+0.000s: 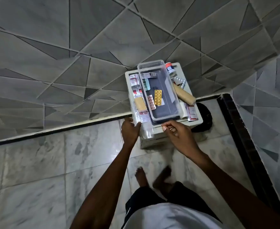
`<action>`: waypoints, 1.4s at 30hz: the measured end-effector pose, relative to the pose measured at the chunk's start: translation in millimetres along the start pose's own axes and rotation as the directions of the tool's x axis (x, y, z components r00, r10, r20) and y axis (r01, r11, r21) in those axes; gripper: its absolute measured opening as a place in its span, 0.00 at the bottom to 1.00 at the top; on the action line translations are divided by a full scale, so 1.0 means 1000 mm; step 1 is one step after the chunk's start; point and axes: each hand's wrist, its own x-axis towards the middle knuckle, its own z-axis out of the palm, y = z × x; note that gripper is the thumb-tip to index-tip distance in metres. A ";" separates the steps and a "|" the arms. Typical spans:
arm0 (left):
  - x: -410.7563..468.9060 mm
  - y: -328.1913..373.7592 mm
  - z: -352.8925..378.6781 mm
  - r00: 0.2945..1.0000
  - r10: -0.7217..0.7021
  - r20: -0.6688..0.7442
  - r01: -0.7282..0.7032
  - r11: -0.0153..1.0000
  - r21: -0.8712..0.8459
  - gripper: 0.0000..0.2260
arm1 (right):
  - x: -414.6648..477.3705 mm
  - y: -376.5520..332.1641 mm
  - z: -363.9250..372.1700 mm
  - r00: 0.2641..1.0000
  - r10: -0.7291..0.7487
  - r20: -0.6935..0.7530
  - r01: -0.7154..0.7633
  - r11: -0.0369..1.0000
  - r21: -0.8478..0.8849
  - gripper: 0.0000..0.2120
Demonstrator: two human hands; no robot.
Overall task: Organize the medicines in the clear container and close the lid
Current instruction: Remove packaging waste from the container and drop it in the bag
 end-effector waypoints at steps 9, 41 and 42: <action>0.010 0.016 -0.015 0.988 -0.154 0.001 0.152 0.973 -0.172 0.05 | 0.052 0.005 -0.006 0.998 0.064 0.018 -0.065 0.998 0.024 0.05; 0.069 0.193 0.035 0.985 0.038 0.166 0.037 0.903 -0.428 0.04 | 0.259 0.101 -0.071 0.752 0.625 -0.211 -0.635 0.772 0.023 0.17; 0.072 0.193 0.034 0.986 0.039 0.164 0.036 0.902 -0.430 0.04 | 0.265 0.100 -0.069 0.725 0.654 -0.215 -0.667 0.745 0.019 0.21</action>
